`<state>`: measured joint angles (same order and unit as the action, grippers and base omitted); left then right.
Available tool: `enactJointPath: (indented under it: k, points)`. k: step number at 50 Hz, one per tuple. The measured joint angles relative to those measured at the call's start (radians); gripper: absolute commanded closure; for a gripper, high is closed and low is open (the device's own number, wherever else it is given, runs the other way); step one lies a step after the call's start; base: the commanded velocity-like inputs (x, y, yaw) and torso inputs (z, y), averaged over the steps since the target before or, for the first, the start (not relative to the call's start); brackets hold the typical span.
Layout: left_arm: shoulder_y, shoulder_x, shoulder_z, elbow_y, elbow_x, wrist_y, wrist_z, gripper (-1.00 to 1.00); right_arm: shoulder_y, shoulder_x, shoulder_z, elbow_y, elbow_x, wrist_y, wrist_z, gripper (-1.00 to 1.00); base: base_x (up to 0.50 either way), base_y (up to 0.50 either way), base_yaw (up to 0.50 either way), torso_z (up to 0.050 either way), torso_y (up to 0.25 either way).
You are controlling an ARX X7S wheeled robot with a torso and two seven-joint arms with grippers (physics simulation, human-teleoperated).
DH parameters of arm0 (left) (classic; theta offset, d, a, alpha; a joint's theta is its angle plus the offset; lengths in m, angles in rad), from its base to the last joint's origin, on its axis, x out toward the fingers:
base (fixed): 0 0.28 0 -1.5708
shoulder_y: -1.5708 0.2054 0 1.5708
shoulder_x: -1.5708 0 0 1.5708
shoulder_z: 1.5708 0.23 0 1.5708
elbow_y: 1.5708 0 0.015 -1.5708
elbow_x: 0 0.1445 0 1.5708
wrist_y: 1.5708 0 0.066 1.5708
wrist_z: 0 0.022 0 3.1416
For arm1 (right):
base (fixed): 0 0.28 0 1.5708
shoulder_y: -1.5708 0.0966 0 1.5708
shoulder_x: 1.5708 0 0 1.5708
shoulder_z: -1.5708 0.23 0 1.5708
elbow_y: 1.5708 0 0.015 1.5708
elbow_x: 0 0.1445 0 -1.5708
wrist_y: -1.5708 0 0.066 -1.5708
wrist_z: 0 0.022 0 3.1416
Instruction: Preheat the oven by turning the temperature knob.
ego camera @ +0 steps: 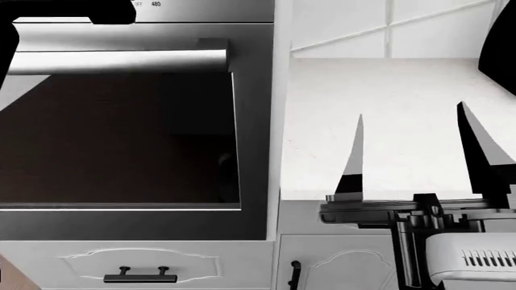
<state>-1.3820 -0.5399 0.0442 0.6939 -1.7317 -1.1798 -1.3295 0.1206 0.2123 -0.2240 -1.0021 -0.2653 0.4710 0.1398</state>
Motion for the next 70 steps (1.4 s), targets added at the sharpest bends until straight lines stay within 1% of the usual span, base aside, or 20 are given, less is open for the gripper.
enactJointPath:
  k: [8, 14, 31, 44, 57, 70]
  points:
    - [-0.045, -0.003, 0.016, -0.015, 0.004, -0.006, 0.009, -1.00, -0.010, 0.007, -0.005, 0.006, 0.010, -0.016, -0.003, -1.00, 0.00, 0.00, 0.00, 0.000, 0.000]
    - [-0.067, -0.002, 0.027, -0.030, 0.036, -0.013, 0.042, -1.00, -0.015, 0.011, -0.009, 0.012, 0.015, -0.025, -0.003, -1.00, 0.00, 0.00, 0.00, 0.000, 0.000]
    - [-0.016, 0.006, 0.046, -0.064, 0.213, 0.005, 0.221, -1.00, -0.024, 0.018, -0.021, 0.025, 0.019, -0.036, 0.001, -1.00, 0.00, 0.00, 0.00, 0.000, 0.000]
    - [0.009, -0.003, 0.066, -0.103, 0.323, 0.030, 0.332, -1.00, -0.030, 0.021, -0.031, 0.034, 0.017, -0.040, 0.007, -1.00, 0.00, 0.00, 0.00, 0.000, 0.000]
    - [0.036, -0.006, 0.071, -0.145, 0.331, 0.034, 0.344, -1.00, -0.031, 0.024, -0.037, 0.054, 0.019, -0.049, 0.016, -1.00, 0.00, 0.00, 0.00, 0.000, 0.000]
    - [0.040, -0.004, 0.074, -0.170, 0.285, 0.024, 0.316, -1.00, -0.039, 0.034, -0.046, 0.053, 0.028, -0.059, 0.014, -1.00, 0.00, 0.00, 0.00, 0.000, 0.000]
